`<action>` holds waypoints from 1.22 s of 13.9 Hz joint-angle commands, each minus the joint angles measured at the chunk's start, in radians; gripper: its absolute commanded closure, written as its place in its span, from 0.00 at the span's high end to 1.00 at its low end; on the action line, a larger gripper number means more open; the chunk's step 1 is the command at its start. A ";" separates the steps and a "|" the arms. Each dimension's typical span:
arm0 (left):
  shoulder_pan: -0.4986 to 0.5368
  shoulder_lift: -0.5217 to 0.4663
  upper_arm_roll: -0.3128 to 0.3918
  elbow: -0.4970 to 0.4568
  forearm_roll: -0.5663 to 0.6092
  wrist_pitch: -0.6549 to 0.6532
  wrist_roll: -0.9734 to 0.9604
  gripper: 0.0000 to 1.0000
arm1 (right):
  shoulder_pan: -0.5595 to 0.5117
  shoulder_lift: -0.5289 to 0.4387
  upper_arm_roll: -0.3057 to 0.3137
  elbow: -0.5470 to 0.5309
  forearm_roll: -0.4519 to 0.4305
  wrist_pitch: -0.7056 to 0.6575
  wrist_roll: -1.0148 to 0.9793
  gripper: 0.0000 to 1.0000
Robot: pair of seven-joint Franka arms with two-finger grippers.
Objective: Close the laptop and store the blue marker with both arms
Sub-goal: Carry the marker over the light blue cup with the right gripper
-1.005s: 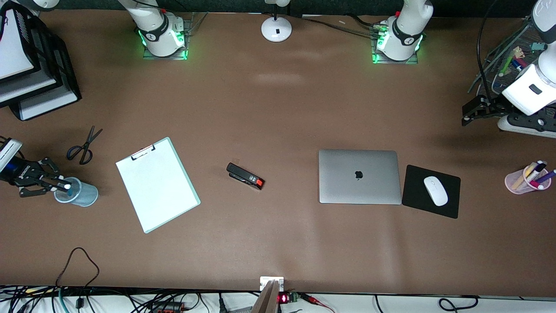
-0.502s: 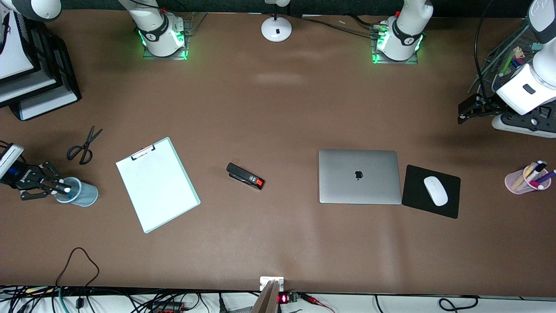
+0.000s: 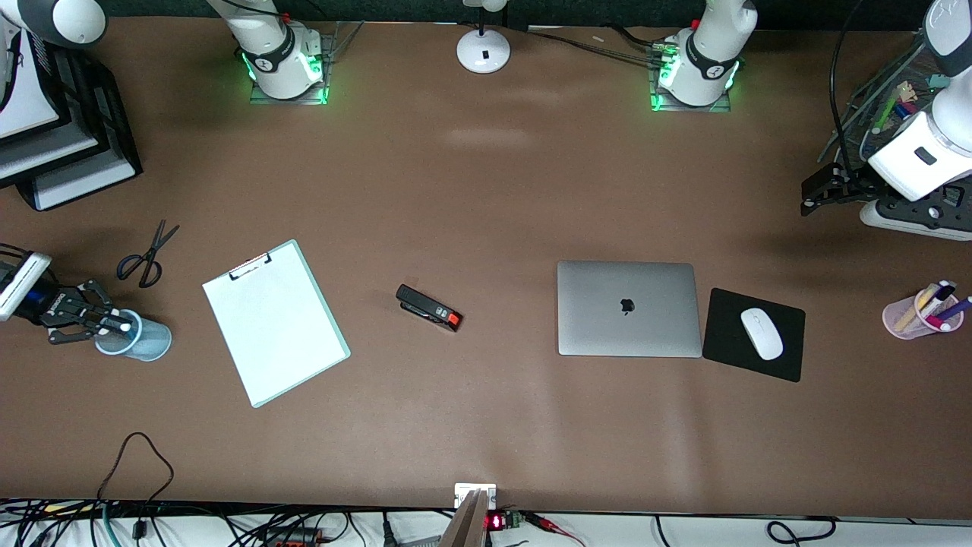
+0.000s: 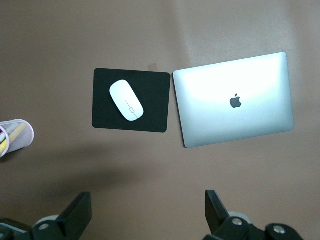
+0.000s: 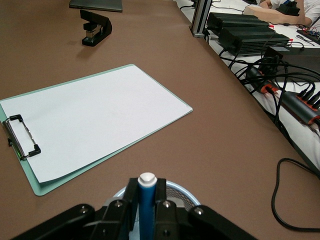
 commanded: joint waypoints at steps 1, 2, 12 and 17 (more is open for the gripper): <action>-0.002 0.008 -0.002 0.019 0.003 -0.013 0.001 1.00 | -0.016 0.008 0.008 0.031 0.000 -0.016 0.009 0.52; -0.003 0.011 -0.002 0.029 0.003 -0.015 0.002 1.00 | -0.016 0.007 0.008 0.037 0.002 -0.017 0.020 1.00; 0.009 0.025 0.001 0.032 0.001 -0.016 0.015 1.00 | 0.003 -0.143 0.016 0.049 -0.147 -0.138 0.365 1.00; 0.010 0.034 -0.001 0.034 0.003 -0.013 0.005 1.00 | 0.067 -0.272 0.017 0.049 -0.251 -0.178 0.575 1.00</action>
